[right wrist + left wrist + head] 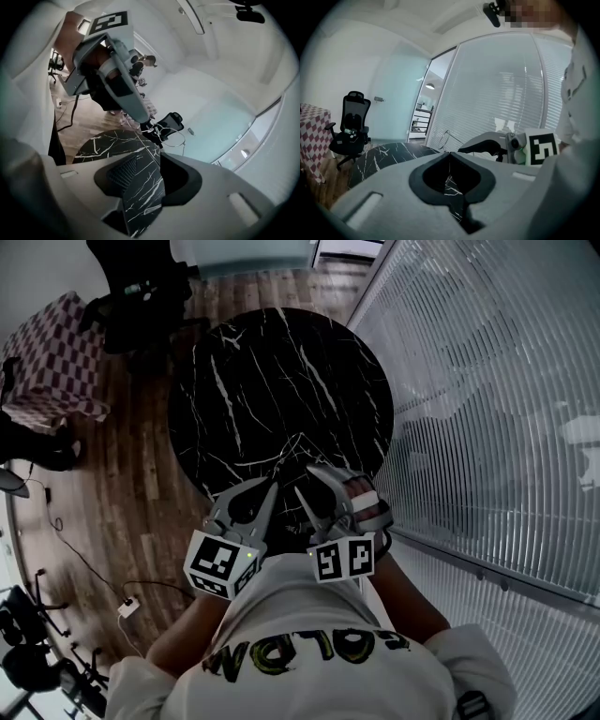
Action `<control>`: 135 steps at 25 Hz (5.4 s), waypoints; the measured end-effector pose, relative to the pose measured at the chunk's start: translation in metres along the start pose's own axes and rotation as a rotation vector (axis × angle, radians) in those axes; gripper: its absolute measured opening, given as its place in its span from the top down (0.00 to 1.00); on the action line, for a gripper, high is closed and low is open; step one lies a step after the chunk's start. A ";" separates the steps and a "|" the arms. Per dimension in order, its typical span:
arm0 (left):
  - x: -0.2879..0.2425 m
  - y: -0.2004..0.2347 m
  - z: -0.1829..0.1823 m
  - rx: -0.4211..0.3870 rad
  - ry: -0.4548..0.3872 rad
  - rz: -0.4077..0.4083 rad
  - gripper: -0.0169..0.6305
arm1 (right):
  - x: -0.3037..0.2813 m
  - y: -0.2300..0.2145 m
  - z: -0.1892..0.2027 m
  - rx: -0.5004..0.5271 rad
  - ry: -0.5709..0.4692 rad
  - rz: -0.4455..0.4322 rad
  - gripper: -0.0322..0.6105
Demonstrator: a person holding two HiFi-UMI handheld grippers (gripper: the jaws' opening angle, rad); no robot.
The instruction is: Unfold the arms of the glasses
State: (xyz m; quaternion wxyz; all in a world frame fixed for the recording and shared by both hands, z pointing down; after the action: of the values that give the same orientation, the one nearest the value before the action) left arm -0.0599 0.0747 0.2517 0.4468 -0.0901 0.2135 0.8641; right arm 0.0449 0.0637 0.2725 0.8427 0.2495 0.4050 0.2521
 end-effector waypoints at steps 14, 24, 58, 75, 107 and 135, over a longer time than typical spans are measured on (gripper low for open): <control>-0.005 0.021 0.000 0.017 -0.024 -0.054 0.97 | -0.002 0.015 0.003 -0.028 0.013 -0.045 0.90; -0.011 0.031 -0.001 0.017 -0.057 -0.093 0.97 | 0.004 0.035 0.003 -0.092 -0.016 -0.092 0.93; -0.089 0.089 0.124 0.133 0.127 -0.046 0.97 | -0.063 0.042 0.084 -0.634 -0.055 -0.202 0.84; -0.150 0.130 0.234 0.172 0.197 -0.050 0.97 | -0.111 0.090 0.150 -0.957 -0.089 -0.173 0.86; -0.061 0.078 0.114 0.000 0.042 -0.108 0.88 | -0.026 0.014 0.087 -0.892 -0.203 -0.035 0.87; 0.006 -0.007 -0.004 -0.031 -0.142 -0.016 0.97 | 0.055 -0.026 -0.010 -0.885 -0.402 0.035 0.93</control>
State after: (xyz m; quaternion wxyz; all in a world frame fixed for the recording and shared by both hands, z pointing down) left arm -0.0581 0.0805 0.2439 0.4663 -0.0371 0.1672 0.8679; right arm 0.0724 0.0806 0.2199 0.9251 -0.0823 0.0838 0.3611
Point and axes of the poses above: the fingertips, and each gripper's own axes: x backward along the fingers, y to its left, z out of its underside, the point moved 6 cm from there along x, backward along the fingers, and after that the axes turned 2 degrees about -z, right-handed, at the moved point
